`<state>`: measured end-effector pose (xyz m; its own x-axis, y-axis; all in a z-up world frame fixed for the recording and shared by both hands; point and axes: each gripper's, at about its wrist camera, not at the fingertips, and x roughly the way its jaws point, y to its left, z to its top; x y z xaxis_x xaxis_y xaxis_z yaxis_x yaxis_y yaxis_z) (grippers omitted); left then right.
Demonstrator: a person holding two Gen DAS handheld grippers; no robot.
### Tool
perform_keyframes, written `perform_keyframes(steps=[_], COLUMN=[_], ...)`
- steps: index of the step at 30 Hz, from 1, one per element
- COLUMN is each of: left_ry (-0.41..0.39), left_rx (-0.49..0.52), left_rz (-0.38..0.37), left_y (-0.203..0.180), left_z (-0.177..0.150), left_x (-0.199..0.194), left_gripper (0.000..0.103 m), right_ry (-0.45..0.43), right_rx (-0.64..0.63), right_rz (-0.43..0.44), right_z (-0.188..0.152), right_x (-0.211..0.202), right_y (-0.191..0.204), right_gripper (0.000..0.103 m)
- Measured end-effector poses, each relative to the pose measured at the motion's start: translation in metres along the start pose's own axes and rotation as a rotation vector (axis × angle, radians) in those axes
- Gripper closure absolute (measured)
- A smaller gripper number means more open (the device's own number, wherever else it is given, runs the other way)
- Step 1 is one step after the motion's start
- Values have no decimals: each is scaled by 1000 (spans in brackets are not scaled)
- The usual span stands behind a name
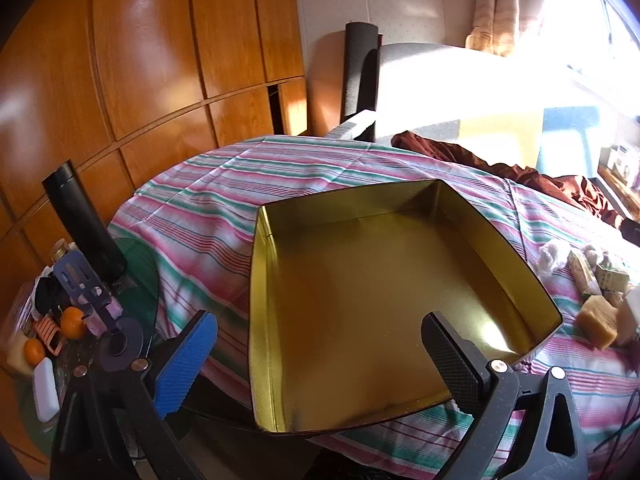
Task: Organize objects
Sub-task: 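Move both tools from the gold tray toward the scattered items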
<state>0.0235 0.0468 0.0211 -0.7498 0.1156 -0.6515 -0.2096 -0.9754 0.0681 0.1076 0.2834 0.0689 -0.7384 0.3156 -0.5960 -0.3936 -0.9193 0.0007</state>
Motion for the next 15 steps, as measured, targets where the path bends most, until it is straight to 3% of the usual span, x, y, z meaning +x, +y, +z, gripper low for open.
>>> perform_keyframes(steps=[4, 6, 15], left_ry=[33, 42, 55], left_rx=[59, 83, 303], left_rz=[-200, -262, -375], left_y=[-17, -30, -104], left_z=[0, 0, -1], left_x=[2, 1, -3], left_gripper=[0, 0, 0], right_ry=[0, 5, 27], right_rx=[71, 99, 221], right_rz=[-83, -119, -293], right_z=[8, 10, -10], right_x=[-3, -3, -3], right_y=[-52, -79, -178], right_gripper=[0, 0, 0])
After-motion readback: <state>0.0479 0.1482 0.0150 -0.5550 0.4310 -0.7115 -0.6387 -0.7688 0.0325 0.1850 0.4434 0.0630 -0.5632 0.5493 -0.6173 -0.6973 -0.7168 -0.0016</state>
